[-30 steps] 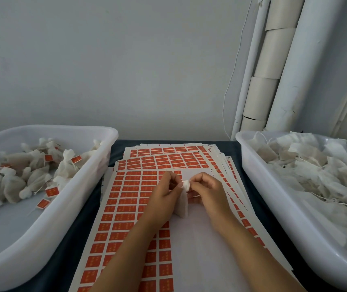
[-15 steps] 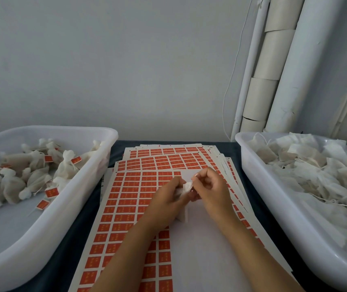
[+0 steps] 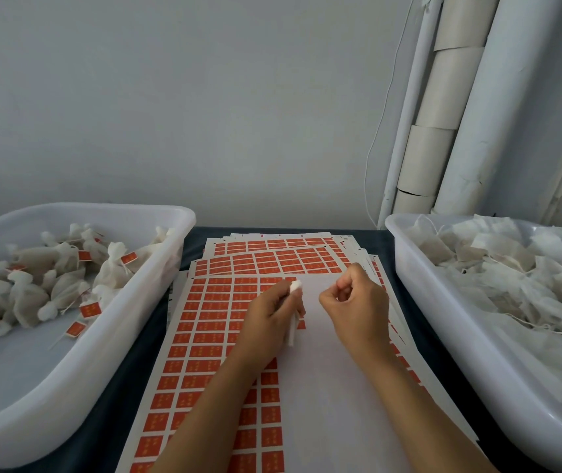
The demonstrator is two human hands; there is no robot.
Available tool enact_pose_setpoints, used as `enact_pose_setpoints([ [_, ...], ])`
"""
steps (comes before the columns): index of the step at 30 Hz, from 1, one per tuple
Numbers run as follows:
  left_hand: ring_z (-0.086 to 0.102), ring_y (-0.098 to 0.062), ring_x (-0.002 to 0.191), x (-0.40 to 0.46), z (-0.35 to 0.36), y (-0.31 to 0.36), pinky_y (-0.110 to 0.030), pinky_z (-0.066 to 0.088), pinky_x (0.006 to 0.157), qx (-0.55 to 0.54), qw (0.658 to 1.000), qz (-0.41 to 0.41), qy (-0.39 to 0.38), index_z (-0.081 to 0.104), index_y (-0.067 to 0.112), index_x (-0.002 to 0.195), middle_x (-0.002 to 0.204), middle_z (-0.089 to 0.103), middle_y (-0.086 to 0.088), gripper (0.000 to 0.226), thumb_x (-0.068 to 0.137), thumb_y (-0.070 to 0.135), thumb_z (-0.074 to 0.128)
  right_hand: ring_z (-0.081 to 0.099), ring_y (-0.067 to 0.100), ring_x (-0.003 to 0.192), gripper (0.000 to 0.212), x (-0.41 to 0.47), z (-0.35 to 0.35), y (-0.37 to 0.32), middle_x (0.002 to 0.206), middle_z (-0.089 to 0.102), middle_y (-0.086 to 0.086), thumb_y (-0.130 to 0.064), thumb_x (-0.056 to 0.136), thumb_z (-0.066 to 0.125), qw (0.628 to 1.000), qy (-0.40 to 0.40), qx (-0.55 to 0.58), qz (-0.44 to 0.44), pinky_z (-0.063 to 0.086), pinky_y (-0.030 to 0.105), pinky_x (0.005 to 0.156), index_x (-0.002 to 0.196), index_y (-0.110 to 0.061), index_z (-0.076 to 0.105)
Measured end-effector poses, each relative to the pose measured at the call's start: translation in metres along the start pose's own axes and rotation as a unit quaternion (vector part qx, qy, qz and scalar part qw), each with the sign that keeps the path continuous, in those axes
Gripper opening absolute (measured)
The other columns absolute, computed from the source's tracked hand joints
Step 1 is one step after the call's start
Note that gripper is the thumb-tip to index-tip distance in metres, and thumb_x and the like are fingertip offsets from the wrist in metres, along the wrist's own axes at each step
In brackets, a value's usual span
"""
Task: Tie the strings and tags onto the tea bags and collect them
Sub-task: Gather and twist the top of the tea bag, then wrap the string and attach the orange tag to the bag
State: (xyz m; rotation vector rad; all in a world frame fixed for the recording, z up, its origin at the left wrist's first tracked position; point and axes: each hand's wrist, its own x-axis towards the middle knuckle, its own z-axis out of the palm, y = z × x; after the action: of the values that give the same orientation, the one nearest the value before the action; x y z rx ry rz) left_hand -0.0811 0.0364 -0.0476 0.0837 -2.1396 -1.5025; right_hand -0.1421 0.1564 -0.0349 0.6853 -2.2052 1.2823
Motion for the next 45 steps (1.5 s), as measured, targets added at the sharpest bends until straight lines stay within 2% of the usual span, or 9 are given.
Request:
enact_pose_setpoints([
  [16, 0.045, 0.0, 0.044, 0.002, -0.001, -0.004, -0.008, 0.039, 0.047, -0.088, 0.994, -0.04, 0.053, 0.055, 0.011, 0.065, 0.05, 0.051, 0.008, 0.035, 0.096, 0.026, 0.049, 0.055, 0.004, 0.054, 0.028, -0.006, 0.012, -0.001, 0.063, 0.052, -0.019, -0.017, 0.08, 0.07, 0.998, -0.026, 0.043, 0.046, 0.039, 0.002, 0.048, 0.068, -0.028, 0.046],
  [21, 0.046, -0.001, 0.044, 0.008, -0.008, -0.006, -0.01, 0.039, 0.047, -0.053, 0.993, -0.067, 0.076, 0.053, 0.016, 0.064, 0.05, 0.051, 0.008, 0.036, 0.097, 0.025, 0.046, 0.06, 0.006, 0.064, 0.021, 0.002, 0.011, 0.007, 0.07, 0.06, -0.011, -0.022, 0.087, 0.062, 0.978, -0.181, 0.039, 0.096, 0.038, 0.004, 0.055, 0.07, -0.026, 0.05],
  [26, 0.053, -0.021, 0.059, 0.007, -0.009, -0.006, -0.024, 0.046, 0.061, -0.047, 0.993, -0.088, 0.07, 0.058, 0.004, 0.072, 0.072, 0.06, -0.022, 0.034, 0.097, 0.023, 0.047, 0.061, 0.005, 0.075, 0.015, 0.005, 0.011, 0.01, 0.082, 0.062, -0.009, -0.025, 0.089, 0.061, 0.962, -0.259, 0.01, 0.088, 0.04, 0.007, 0.065, 0.076, -0.027, 0.053],
  [28, 0.057, -0.019, 0.06, 0.006, -0.009, -0.007, -0.022, 0.049, 0.062, -0.05, 0.992, -0.096, 0.069, 0.06, 0.001, 0.075, 0.074, 0.062, -0.021, 0.034, 0.097, 0.023, 0.047, 0.058, 0.003, 0.076, 0.012, 0.006, 0.009, 0.009, 0.084, 0.059, -0.012, -0.025, 0.089, 0.06, 0.954, -0.288, -0.011, 0.083, 0.037, 0.004, 0.064, 0.079, -0.027, 0.054],
  [31, 0.055, 0.0, 0.046, 0.007, -0.013, -0.007, -0.009, 0.045, 0.048, -0.07, 0.988, -0.111, 0.082, 0.057, 0.012, 0.065, 0.056, 0.06, 0.003, 0.036, 0.097, 0.022, 0.047, 0.054, -0.002, 0.075, 0.005, 0.01, 0.005, 0.009, 0.088, 0.055, -0.017, -0.026, 0.09, 0.059, 0.947, -0.314, -0.036, 0.061, 0.034, 0.002, 0.061, 0.086, -0.027, 0.056],
  [33, 0.056, 0.002, 0.044, 0.007, -0.015, -0.006, -0.007, 0.042, 0.044, -0.088, 0.983, -0.125, 0.1, 0.055, 0.015, 0.063, 0.05, 0.059, 0.011, 0.037, 0.098, 0.022, 0.046, 0.053, -0.003, 0.077, 0.005, 0.011, 0.0, 0.008, 0.092, 0.056, -0.018, -0.027, 0.089, 0.06, 0.939, -0.336, -0.064, 0.034, 0.034, 0.001, 0.061, 0.09, -0.029, 0.056],
  [38, 0.057, 0.003, 0.043, 0.009, -0.016, -0.002, -0.007, 0.041, 0.042, -0.145, 0.968, -0.155, 0.132, 0.055, 0.015, 0.064, 0.048, 0.061, 0.013, 0.035, 0.097, 0.022, 0.047, 0.055, 0.001, 0.085, 0.013, 0.015, -0.007, 0.002, 0.113, 0.059, -0.011, -0.028, 0.087, 0.063, 0.91, -0.379, -0.159, -0.059, 0.032, -0.001, 0.071, 0.1, -0.027, 0.061],
  [42, 0.055, 0.001, 0.042, 0.012, -0.017, -0.005, -0.008, 0.043, 0.043, -0.17, 0.955, -0.182, 0.164, 0.056, 0.015, 0.067, 0.049, 0.06, 0.01, 0.033, 0.096, 0.027, 0.049, 0.057, 0.01, 0.108, 0.021, 0.017, -0.002, -0.008, 0.123, 0.058, -0.008, -0.025, 0.091, 0.058, 0.87, -0.396, -0.259, -0.14, 0.035, 0.015, 0.098, 0.112, -0.024, 0.062],
  [45, 0.055, 0.001, 0.041, 0.011, -0.017, -0.007, -0.009, 0.045, 0.044, -0.177, 0.952, -0.185, 0.167, 0.056, 0.015, 0.067, 0.049, 0.06, 0.009, 0.032, 0.096, 0.027, 0.049, 0.057, 0.01, 0.11, 0.024, 0.017, 0.001, -0.01, 0.125, 0.058, -0.008, -0.027, 0.093, 0.055, 0.856, -0.395, -0.285, -0.176, 0.035, 0.018, 0.101, 0.116, -0.025, 0.059],
])
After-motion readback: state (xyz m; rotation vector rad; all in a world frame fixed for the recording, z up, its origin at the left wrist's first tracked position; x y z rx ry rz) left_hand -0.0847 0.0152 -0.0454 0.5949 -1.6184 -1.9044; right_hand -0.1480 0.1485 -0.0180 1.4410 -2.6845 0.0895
